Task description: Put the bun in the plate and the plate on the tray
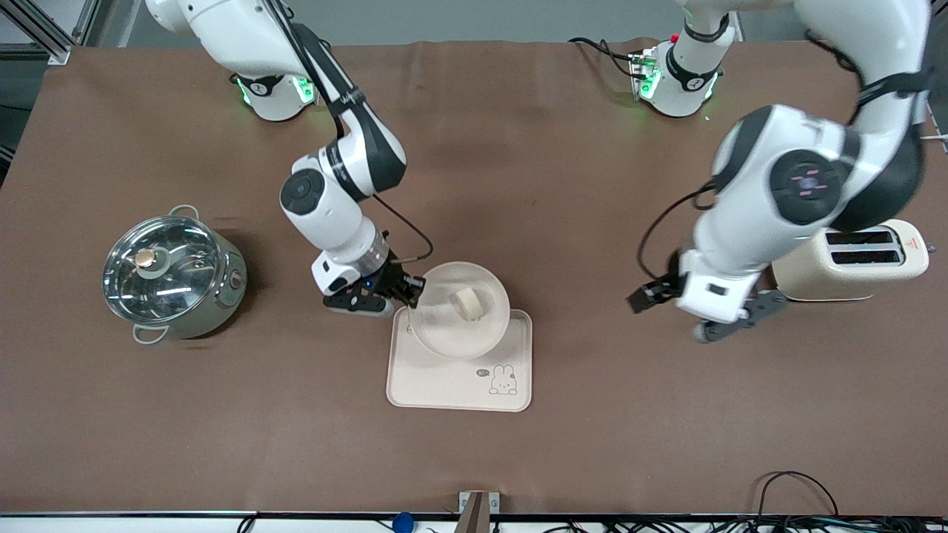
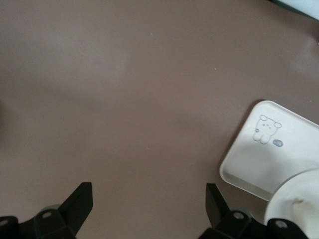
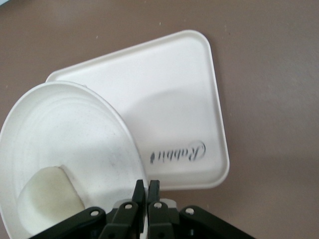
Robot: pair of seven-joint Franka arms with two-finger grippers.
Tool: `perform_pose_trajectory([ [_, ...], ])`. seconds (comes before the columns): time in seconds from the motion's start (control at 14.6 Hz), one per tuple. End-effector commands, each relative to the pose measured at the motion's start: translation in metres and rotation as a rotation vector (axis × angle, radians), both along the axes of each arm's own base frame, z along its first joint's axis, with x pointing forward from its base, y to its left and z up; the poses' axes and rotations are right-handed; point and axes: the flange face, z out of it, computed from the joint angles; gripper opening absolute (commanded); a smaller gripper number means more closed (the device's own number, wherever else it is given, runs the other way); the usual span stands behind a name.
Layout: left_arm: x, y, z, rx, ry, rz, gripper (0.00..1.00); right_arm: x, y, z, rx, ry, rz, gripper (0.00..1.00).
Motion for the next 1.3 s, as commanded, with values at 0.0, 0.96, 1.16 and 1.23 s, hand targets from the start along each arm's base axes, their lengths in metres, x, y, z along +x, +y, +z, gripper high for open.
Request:
perform_pose_trajectory([
  [0.0, -0.015, 0.045, 0.047, 0.061, -0.013, -0.106, 1.0, 0.042, -0.003, -0.04, 0.009, 0.002, -0.047, 0.0],
  [0.96, -0.107, 0.131, 0.161, 0.083, 0.005, -0.416, 1.0, 0.05, -0.009, -0.083, 0.004, -0.005, -0.079, 0.72],
  [1.16, -0.118, 0.129, 0.16, 0.086, 0.016, -0.422, 1.0, 0.052, -0.015, -0.056, 0.006, -0.007, -0.065, 0.74],
  [1.23, -0.119, 0.127, 0.16, 0.085, 0.016, -0.425, 1.0, 0.054, -0.021, -0.041, 0.001, 0.014, -0.059, 0.75],
])
